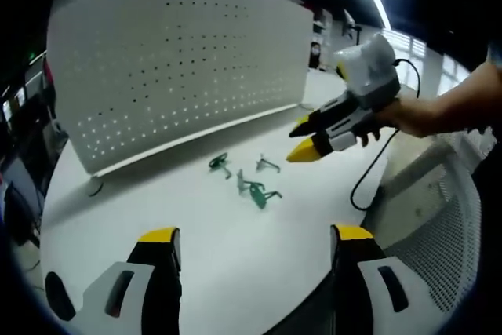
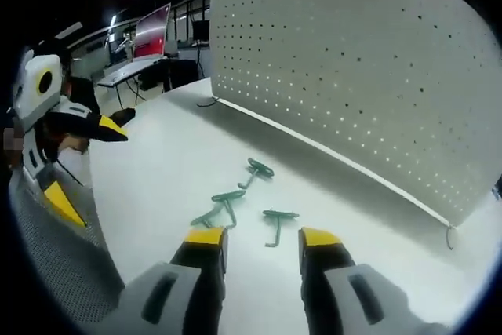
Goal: Insert the hook assembly into the mounting plate slot until the hook locks in place.
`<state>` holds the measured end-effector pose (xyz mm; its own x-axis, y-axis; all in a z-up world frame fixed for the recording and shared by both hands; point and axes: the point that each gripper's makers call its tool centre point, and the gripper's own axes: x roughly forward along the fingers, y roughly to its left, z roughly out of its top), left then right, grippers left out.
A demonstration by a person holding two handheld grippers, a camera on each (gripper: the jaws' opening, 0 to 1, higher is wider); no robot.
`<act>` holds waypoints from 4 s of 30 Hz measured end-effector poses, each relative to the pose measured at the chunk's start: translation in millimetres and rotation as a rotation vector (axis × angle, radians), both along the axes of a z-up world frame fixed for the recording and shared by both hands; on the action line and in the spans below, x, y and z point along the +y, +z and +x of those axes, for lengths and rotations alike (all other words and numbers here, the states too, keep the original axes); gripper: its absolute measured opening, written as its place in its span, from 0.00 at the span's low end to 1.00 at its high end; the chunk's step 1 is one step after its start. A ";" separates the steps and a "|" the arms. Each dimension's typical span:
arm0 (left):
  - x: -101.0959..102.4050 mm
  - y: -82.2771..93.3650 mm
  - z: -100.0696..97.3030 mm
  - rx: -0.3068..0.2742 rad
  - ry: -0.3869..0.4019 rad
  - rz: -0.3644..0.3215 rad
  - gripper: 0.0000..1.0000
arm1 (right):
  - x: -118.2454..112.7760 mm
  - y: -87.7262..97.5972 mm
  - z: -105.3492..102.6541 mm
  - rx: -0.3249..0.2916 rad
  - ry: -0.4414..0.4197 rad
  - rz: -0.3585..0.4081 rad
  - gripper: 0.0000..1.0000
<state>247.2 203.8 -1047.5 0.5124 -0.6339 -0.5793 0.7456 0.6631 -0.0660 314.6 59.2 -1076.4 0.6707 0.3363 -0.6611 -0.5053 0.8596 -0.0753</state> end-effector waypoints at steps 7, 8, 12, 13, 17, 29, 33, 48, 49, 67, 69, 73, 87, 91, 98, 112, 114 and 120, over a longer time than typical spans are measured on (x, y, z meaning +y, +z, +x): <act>-1.6 1.2 -0.8 -0.001 -0.007 -0.006 0.79 | 5.0 -14.1 13.8 0.015 0.098 -0.094 0.26; -1.5 1.1 -0.8 -0.001 -0.007 -0.005 0.79 | 6.0 -15.7 14.8 0.019 0.116 -0.106 0.26; -0.6 0.8 0.0 -0.001 -0.002 -0.003 0.79 | 8.6 -20.0 23.3 0.028 0.153 -0.126 0.24; -0.5 0.8 0.0 0.000 -0.002 -0.004 0.79 | 8.4 -21.8 24.8 0.032 0.164 -0.137 0.23; -0.6 0.7 -0.3 0.006 0.000 -0.007 0.79 | 7.7 -26.9 33.0 0.037 0.218 -0.189 0.23; -0.8 2.9 1.7 0.006 0.009 -0.023 0.79 | 12.0 -46.7 41.8 0.074 0.427 -0.347 0.12; -0.7 2.0 1.0 0.011 0.008 -0.018 0.78 | 17.1 -55.5 38.3 0.102 0.534 -0.417 0.10; 0.0 1.5 1.7 0.011 0.011 -0.015 0.77 | 22.1 -52.2 41.5 0.141 0.466 -0.325 0.00; 0.1 1.4 1.7 0.011 0.011 -0.014 0.77 | 21.2 -51.3 41.3 0.145 0.445 -0.305 0.00; 3.3 -5.0 1.9 0.026 0.014 0.011 0.80 | 28.2 9.0 48.7 0.056 0.174 0.017 0.00; 3.2 -3.7 2.2 0.023 0.016 0.006 0.79 | 31.3 16.9 44.4 0.052 0.158 0.060 0.00; 4.2 -1.2 3.1 0.031 0.027 -0.017 0.79 | 35.1 31.7 37.7 0.032 0.111 0.136 0.00; 19.5 5.7 16.4 0.153 0.193 -0.167 0.72 | 60.0 61.3 -7.0 0.050 -0.068 0.466 0.00; 11.5 27.6 23.9 0.176 0.241 -0.291 0.72 | 68.6 67.0 -19.1 0.017 -0.084 0.479 0.00; -4.7 42.7 23.6 0.167 0.227 -0.303 0.66 | 79.1 76.1 -28.5 -0.025 -0.131 0.531 0.00; -6.6 58.6 24.3 0.222 0.272 -0.418 0.41 | 97.5 96.1 -28.8 -0.101 -0.054 0.502 0.00; -6.8 59.5 24.9 0.224 0.274 -0.426 0.39 | 99.1 96.7 -27.8 -0.105 -0.052 0.504 0.00; -11.4 62.7 22.7 0.249 0.258 -0.458 0.28 | 106.1 100.3 -27.0 -0.114 -0.034 0.511 0.00</act>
